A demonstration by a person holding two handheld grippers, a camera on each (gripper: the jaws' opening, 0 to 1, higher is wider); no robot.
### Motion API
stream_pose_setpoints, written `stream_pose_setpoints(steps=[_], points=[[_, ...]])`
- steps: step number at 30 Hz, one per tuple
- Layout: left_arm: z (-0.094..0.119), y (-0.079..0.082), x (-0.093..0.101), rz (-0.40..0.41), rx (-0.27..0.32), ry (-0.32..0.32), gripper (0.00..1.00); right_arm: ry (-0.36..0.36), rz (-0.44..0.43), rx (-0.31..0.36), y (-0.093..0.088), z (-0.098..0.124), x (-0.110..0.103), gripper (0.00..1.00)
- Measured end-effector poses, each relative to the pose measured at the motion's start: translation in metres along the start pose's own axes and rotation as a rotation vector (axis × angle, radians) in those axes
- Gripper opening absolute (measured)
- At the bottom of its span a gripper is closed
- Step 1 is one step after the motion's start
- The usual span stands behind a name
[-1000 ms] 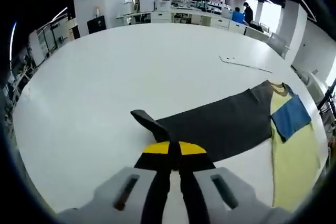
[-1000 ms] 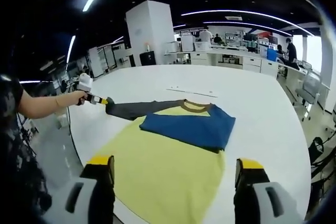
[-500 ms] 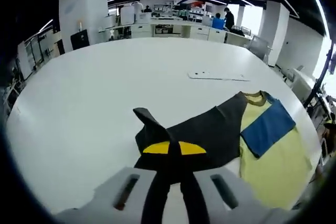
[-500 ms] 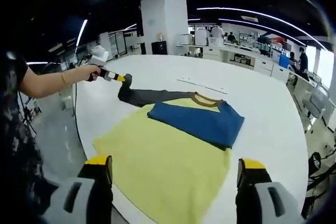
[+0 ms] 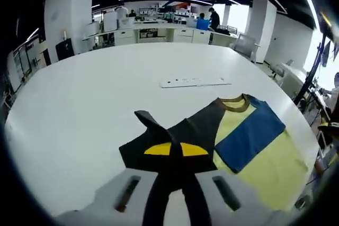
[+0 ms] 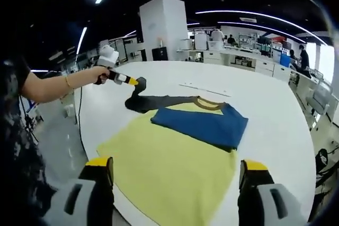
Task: Fold the garment on the visible template until the final outline fits inside the template.
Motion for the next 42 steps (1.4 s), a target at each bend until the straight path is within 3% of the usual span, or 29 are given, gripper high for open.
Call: stream_pose_setpoints(steps=[7,15,32,42], points=[[-0.011,0.011,0.025,-0.022,0.008,-0.064,0.01,0.018,-0.010,-0.007,-0.005,-0.001,-0.004,1.00],[-0.020,0.022,0.048,0.014,0.035,-0.141,0.01,0.022,-0.037,-0.001,-0.008,-0.001,-0.005,0.99],[-0.044,0.041,0.113,0.019,0.055,-0.249,0.01,0.006,-0.064,0.009,-0.008,-0.002,-0.005,0.99],[-0.065,0.037,0.163,0.022,0.069,-0.330,0.01,0.001,-0.079,0.001,-0.009,-0.005,-0.003,0.99]])
Point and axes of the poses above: the point that each gripper's makers call its tool centre point, and the gripper's own axes: z roughly backward along the fingers, x roughly to its right, y roughly out of its top, the point moved 8 cm from there along z, roughly backward along the fingers, and after that the axes turned 15 degrees about x, right-handed, at the moved point
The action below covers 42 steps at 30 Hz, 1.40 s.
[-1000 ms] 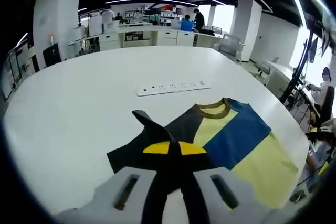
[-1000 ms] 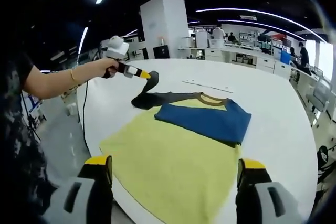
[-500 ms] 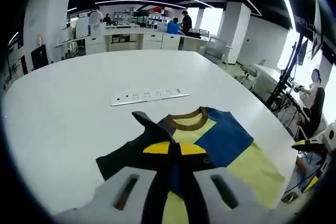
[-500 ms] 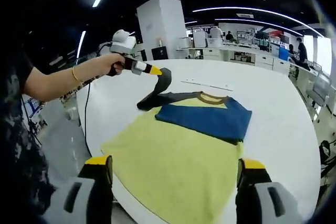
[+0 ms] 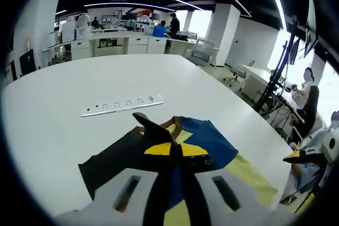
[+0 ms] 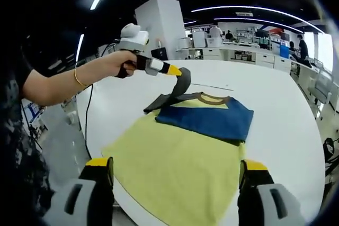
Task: Fold the garment on the visible template until the final outline fits inside the template.
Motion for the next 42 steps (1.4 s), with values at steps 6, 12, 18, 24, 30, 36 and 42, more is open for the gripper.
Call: stream_pose_setpoints(steps=[6,12,18,24,30,36,42], points=[[-0.015,-0.006,0.021,-0.002,0.044,-0.037,0.01,-0.018,-0.008,0.008,0.001,0.003,0.005,0.99],[-0.027,-0.013,0.041,-0.010,0.041,-0.089,0.01,-0.030,-0.034,0.010,-0.001,0.004,0.008,0.99],[-0.032,-0.019,0.058,-0.016,0.043,-0.147,0.01,-0.040,-0.049,0.010,-0.002,0.006,0.008,0.99],[-0.033,-0.033,0.079,-0.013,0.040,-0.212,0.01,-0.039,-0.060,0.003,-0.004,0.006,0.009,0.99],[-0.037,-0.056,0.094,-0.020,-0.010,-0.250,0.01,-0.023,-0.077,-0.018,-0.009,0.005,0.005,0.99],[-0.042,-0.066,0.106,-0.036,-0.031,-0.278,0.01,-0.024,-0.091,-0.025,-0.015,0.006,0.004,0.99],[-0.049,-0.085,0.113,-0.078,-0.079,-0.290,0.01,-0.032,-0.108,-0.034,-0.021,0.008,0.005,0.99]])
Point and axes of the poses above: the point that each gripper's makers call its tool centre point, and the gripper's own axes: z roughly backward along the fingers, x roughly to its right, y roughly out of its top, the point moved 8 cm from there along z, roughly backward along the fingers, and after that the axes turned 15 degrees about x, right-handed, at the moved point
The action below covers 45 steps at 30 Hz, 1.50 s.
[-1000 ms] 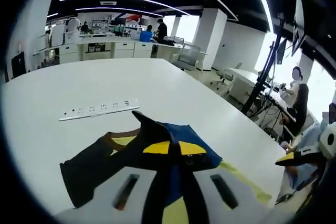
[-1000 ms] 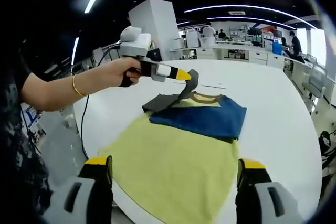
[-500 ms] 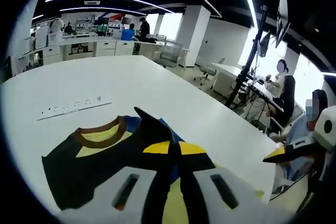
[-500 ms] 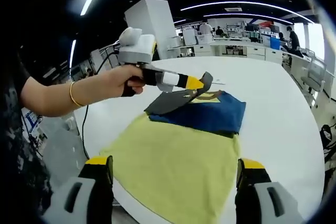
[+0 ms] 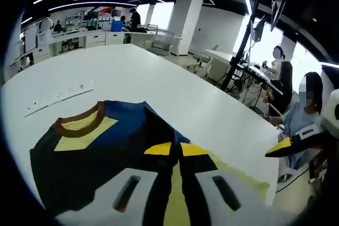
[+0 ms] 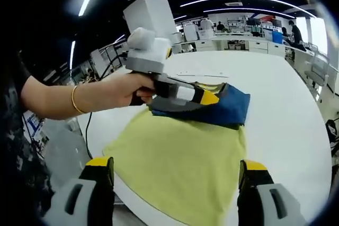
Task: Fold the garment on the visible template until the final outline fits inside the template.
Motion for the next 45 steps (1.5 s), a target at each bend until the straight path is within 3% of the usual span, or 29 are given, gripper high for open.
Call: stream_pose_setpoints(steps=[7,10,13,17,23,29,38,42,45], points=[[-0.012,-0.021,0.006,0.005,-0.030,-0.034,0.02,-0.016,-0.017,0.001,-0.003,0.003,0.006,0.99],[-0.013,-0.024,0.011,-0.025,-0.027,-0.068,0.10,-0.023,-0.024,0.003,-0.004,0.004,0.008,0.99],[-0.011,-0.023,0.013,-0.061,0.003,-0.078,0.25,-0.026,-0.029,0.006,-0.004,0.004,0.010,0.99],[-0.005,-0.020,0.011,-0.108,0.028,-0.074,0.53,-0.012,-0.009,0.011,-0.002,0.002,0.010,0.99],[0.011,-0.013,-0.003,-0.134,0.030,-0.059,0.73,0.033,0.049,-0.028,0.002,0.000,0.013,0.99],[0.034,-0.003,-0.024,-0.109,0.049,-0.023,0.86,0.098,0.059,-0.058,0.001,-0.001,0.016,0.99],[0.074,0.008,-0.044,-0.118,0.089,0.005,0.99,0.178,0.145,-0.152,-0.004,-0.005,0.024,0.99],[0.092,0.006,-0.051,-0.144,0.080,0.007,0.99,0.210,0.178,-0.182,-0.009,-0.005,0.025,0.99],[0.107,0.004,-0.057,-0.116,0.096,0.012,0.99,0.239,0.202,-0.219,-0.013,-0.005,0.025,0.99]])
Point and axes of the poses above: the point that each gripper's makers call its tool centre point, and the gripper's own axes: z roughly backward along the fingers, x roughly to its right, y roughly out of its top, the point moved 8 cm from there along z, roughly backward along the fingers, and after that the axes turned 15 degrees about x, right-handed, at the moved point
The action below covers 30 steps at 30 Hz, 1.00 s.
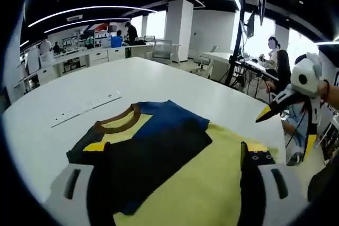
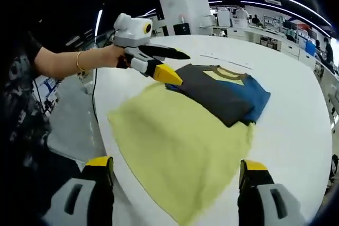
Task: Fold the garment on the visible template until the final outline fits inside the template.
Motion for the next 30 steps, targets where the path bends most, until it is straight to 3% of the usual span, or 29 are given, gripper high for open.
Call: stream_pose_setpoints(steps=[6,13,20,30], points=[[0.029,-0.009,-0.005,0.023,-0.015,0.009,0.99,0.037,0.026,-0.060,-0.010,0.001,-0.001,0.98],[0.063,-0.024,-0.007,-0.036,-0.067,0.014,0.94,0.061,0.058,-0.115,-0.024,0.003,-0.002,0.95],[0.094,-0.032,-0.002,-0.053,-0.076,-0.020,0.89,0.069,0.119,-0.174,-0.038,0.004,0.000,0.90],[0.134,-0.054,0.008,-0.050,-0.145,-0.035,0.84,0.044,0.140,-0.211,-0.056,0.007,0.004,0.82]])
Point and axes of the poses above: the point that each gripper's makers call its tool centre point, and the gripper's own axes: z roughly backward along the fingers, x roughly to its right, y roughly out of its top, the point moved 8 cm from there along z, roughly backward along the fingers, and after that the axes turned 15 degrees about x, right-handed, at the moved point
